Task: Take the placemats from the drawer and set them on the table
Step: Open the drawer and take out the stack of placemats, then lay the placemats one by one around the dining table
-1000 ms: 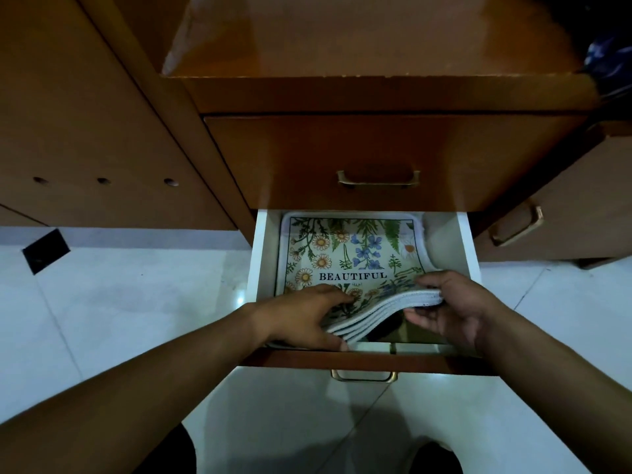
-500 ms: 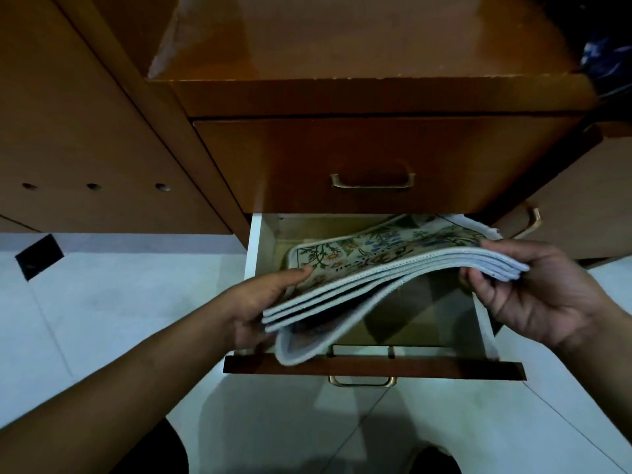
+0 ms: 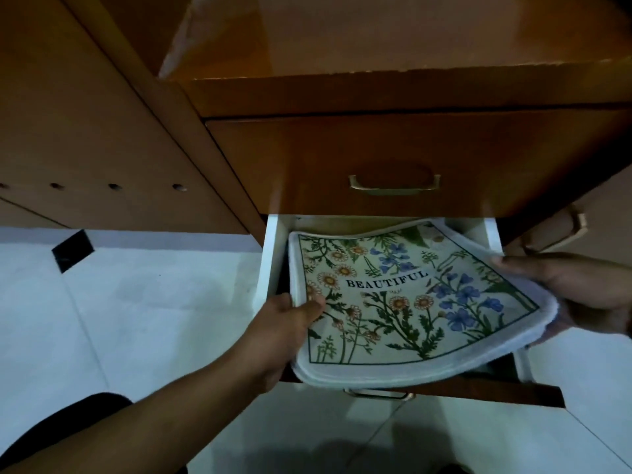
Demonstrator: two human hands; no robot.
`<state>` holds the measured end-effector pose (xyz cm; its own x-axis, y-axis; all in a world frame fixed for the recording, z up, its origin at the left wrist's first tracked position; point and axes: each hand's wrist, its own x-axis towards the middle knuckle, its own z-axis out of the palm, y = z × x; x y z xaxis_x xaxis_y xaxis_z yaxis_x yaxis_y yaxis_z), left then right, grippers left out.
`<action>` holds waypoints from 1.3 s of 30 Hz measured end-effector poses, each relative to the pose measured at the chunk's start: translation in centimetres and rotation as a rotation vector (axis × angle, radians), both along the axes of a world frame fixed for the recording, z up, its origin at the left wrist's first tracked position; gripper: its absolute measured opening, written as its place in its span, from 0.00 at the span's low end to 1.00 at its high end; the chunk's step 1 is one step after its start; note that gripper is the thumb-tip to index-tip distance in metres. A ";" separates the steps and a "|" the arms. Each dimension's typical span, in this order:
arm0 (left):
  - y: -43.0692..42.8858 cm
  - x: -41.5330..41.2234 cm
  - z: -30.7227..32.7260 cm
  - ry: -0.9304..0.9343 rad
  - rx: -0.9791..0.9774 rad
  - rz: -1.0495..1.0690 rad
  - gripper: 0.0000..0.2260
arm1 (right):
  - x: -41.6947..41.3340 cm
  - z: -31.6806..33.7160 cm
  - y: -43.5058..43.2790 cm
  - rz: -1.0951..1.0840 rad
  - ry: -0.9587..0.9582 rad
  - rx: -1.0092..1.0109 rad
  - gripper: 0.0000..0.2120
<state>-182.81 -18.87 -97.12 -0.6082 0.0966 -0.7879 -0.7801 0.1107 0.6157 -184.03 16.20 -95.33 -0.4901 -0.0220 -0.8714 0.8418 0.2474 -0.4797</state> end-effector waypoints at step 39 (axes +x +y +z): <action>-11.6 30.8 74.5 0.615 -0.574 0.698 0.09 | 21.1 70.0 -18.4 -0.011 0.608 -0.238 0.06</action>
<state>-152.04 -30.51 -22.61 -0.6914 -0.7072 -0.1479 -0.3593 0.1589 0.9196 -162.92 -2.22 -25.35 -0.8953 -0.1726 -0.4106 0.4050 0.0683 -0.9118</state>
